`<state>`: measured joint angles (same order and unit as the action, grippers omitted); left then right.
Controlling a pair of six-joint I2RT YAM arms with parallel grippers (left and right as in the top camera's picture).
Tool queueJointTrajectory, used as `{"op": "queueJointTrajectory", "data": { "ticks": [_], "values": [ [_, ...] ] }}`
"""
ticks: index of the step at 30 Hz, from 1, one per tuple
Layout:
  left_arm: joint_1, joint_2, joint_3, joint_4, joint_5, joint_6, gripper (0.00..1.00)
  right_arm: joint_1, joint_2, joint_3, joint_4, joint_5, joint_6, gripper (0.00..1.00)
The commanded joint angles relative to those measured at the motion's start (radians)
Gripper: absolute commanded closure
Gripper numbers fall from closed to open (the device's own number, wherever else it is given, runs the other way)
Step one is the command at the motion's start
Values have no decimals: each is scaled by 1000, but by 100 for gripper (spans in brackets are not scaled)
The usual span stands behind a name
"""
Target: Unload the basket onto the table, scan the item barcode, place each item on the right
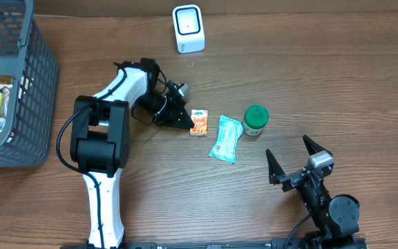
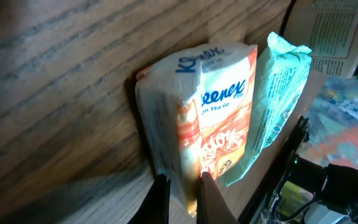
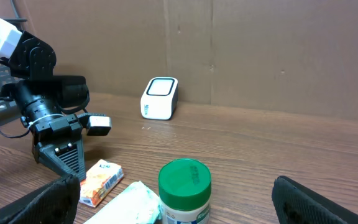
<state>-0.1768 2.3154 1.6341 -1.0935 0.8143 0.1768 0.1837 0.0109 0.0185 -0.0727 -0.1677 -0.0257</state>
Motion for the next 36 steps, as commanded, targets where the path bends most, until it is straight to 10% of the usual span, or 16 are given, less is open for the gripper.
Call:
{"op": "queueJointTrajectory", "data": {
  "ticks": [1,36],
  "values": [
    [4,7,-3,7,-26,24,96,-1,-7,-10,3,6,4,0],
    [8,7,-9,21,-434,-211,96,-1,-7,-10,3,6,4,0]
  ]
}}
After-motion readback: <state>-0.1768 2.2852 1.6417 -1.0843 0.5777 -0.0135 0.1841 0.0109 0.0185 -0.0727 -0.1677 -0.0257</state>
